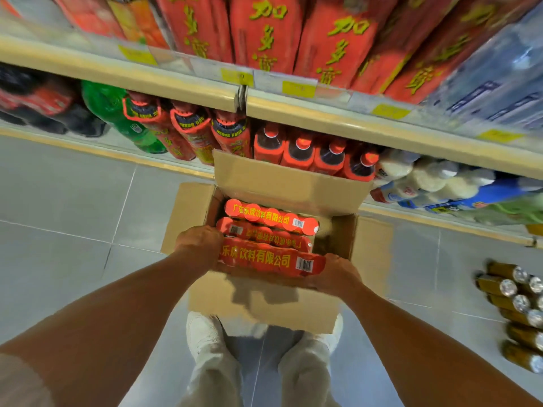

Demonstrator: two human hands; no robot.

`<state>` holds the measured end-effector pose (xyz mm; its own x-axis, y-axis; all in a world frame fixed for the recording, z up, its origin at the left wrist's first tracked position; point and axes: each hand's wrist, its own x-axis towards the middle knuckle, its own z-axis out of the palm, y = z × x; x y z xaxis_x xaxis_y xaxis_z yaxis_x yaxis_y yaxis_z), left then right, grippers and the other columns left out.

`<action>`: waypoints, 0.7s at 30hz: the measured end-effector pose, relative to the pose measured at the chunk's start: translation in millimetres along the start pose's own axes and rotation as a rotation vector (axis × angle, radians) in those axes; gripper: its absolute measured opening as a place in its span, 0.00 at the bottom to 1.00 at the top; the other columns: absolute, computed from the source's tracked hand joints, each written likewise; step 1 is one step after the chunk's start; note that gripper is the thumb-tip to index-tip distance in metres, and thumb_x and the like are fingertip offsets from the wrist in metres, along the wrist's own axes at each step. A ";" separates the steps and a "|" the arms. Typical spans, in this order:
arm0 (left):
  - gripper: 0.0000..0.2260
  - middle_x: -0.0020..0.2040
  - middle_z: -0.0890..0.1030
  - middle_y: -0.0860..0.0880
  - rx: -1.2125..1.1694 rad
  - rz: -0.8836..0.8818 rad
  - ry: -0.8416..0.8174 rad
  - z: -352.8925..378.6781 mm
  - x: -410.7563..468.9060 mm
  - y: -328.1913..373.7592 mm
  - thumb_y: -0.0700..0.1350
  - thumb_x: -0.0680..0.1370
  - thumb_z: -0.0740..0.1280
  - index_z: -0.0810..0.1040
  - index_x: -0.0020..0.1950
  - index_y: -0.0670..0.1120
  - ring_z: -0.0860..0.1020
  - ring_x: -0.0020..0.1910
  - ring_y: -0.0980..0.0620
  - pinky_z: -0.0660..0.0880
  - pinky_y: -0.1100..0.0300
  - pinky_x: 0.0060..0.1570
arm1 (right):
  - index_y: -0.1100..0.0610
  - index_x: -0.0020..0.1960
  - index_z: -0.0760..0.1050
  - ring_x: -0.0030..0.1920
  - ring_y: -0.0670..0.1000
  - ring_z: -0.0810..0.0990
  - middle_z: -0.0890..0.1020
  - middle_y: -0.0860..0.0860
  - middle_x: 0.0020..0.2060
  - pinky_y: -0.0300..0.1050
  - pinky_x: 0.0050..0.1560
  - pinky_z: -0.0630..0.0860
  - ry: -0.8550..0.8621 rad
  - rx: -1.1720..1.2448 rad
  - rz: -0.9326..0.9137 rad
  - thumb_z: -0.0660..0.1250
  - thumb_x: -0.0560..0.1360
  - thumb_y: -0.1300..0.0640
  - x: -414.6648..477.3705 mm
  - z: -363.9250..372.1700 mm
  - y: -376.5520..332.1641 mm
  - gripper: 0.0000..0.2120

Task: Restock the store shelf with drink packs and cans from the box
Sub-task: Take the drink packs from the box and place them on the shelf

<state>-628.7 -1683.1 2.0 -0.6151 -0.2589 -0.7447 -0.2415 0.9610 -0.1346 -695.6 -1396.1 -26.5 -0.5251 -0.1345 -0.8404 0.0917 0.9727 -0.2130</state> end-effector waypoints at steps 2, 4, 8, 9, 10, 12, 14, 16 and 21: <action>0.19 0.56 0.80 0.49 -0.040 0.000 0.017 -26.4 -24.5 -6.7 0.55 0.74 0.72 0.76 0.61 0.49 0.80 0.56 0.49 0.76 0.58 0.50 | 0.46 0.58 0.78 0.49 0.49 0.83 0.84 0.46 0.51 0.46 0.53 0.82 -0.004 0.038 -0.038 0.73 0.62 0.27 -32.7 -18.1 -7.3 0.33; 0.19 0.56 0.81 0.50 -0.108 0.012 0.030 -55.8 -54.0 -15.1 0.57 0.73 0.73 0.78 0.60 0.51 0.81 0.55 0.49 0.76 0.58 0.49 | 0.44 0.59 0.78 0.50 0.51 0.84 0.85 0.46 0.52 0.49 0.55 0.82 -0.008 0.116 -0.078 0.72 0.60 0.25 -70.0 -39.3 -15.1 0.35; 0.19 0.57 0.81 0.48 -0.115 0.114 0.041 -115.5 -120.9 -34.3 0.55 0.73 0.73 0.77 0.59 0.48 0.81 0.56 0.47 0.77 0.55 0.53 | 0.43 0.61 0.78 0.51 0.48 0.83 0.85 0.45 0.55 0.28 0.45 0.75 0.014 0.196 -0.174 0.75 0.62 0.30 -144.5 -88.4 -29.4 0.32; 0.18 0.58 0.81 0.47 -0.101 0.130 0.040 -133.5 -140.2 -39.2 0.52 0.73 0.72 0.77 0.60 0.47 0.80 0.56 0.46 0.77 0.55 0.53 | 0.43 0.60 0.78 0.49 0.47 0.82 0.85 0.46 0.56 0.26 0.43 0.73 0.024 0.173 -0.178 0.76 0.64 0.34 -163.6 -103.1 -34.1 0.28; 0.17 0.58 0.81 0.46 -0.097 0.140 0.039 -152.1 -162.3 -44.2 0.50 0.73 0.72 0.76 0.60 0.47 0.80 0.56 0.46 0.77 0.54 0.53 | 0.44 0.61 0.78 0.49 0.47 0.82 0.85 0.47 0.57 0.29 0.44 0.75 0.034 0.144 -0.172 0.77 0.65 0.37 -185.4 -118.6 -40.0 0.27; 0.16 0.56 0.81 0.46 -0.106 0.164 0.046 -184.8 -201.7 -55.0 0.49 0.73 0.71 0.77 0.58 0.46 0.80 0.55 0.46 0.76 0.55 0.50 | 0.44 0.59 0.77 0.49 0.48 0.81 0.84 0.47 0.56 0.37 0.48 0.77 0.066 0.104 -0.159 0.77 0.65 0.39 -220.8 -146.7 -51.6 0.25; 0.16 0.54 0.82 0.46 -0.141 0.177 0.109 -214.0 -236.6 -67.8 0.52 0.72 0.71 0.77 0.56 0.47 0.81 0.52 0.47 0.76 0.56 0.48 | 0.42 0.54 0.76 0.46 0.47 0.80 0.84 0.46 0.53 0.38 0.44 0.75 0.133 0.116 -0.162 0.76 0.64 0.39 -251.7 -175.7 -62.5 0.22; 0.16 0.50 0.82 0.48 -0.229 0.206 0.207 -241.1 -274.2 -85.3 0.56 0.69 0.71 0.77 0.52 0.49 0.81 0.48 0.49 0.75 0.58 0.44 | 0.45 0.54 0.77 0.47 0.48 0.82 0.83 0.46 0.49 0.39 0.44 0.76 0.202 0.161 -0.187 0.77 0.63 0.39 -287.3 -204.9 -70.5 0.23; 0.18 0.45 0.80 0.54 -0.856 0.374 0.460 -279.2 -348.4 -125.3 0.57 0.65 0.76 0.78 0.51 0.55 0.80 0.43 0.54 0.79 0.57 0.42 | 0.47 0.59 0.77 0.50 0.48 0.83 0.84 0.42 0.47 0.38 0.47 0.78 0.379 0.367 -0.348 0.81 0.65 0.48 -376.6 -259.9 -92.9 0.25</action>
<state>-593.7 -1740.4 460.8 -0.9436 -0.1436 -0.2984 -0.3181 0.6435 0.6962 -726.3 -1386.7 439.3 -0.8334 -0.2895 -0.4708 0.1109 0.7469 -0.6556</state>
